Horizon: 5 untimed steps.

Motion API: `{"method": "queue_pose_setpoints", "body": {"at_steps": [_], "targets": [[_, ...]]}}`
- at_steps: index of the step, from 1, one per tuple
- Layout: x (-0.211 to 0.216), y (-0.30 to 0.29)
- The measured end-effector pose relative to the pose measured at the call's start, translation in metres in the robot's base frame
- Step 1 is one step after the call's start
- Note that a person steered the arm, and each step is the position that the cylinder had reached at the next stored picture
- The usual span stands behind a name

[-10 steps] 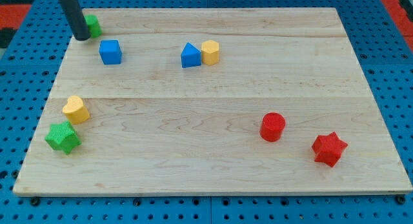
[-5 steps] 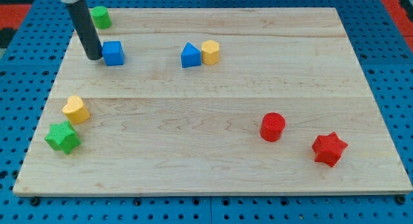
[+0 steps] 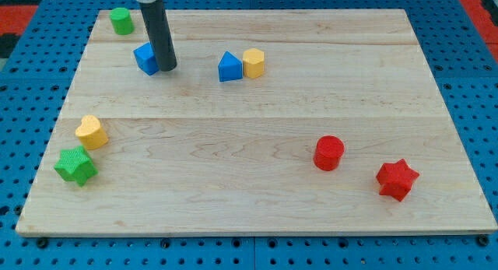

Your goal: Push the blue cube slightly up

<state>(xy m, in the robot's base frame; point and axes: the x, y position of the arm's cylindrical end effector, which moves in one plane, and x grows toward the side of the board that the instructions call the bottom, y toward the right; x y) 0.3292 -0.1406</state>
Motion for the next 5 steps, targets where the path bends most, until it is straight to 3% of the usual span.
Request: {"method": "queue_pose_setpoints", "body": {"at_steps": [1,3,5], "targets": [[0.019,-0.002],[-0.011,-0.054],[-0.032,-0.033]]}}
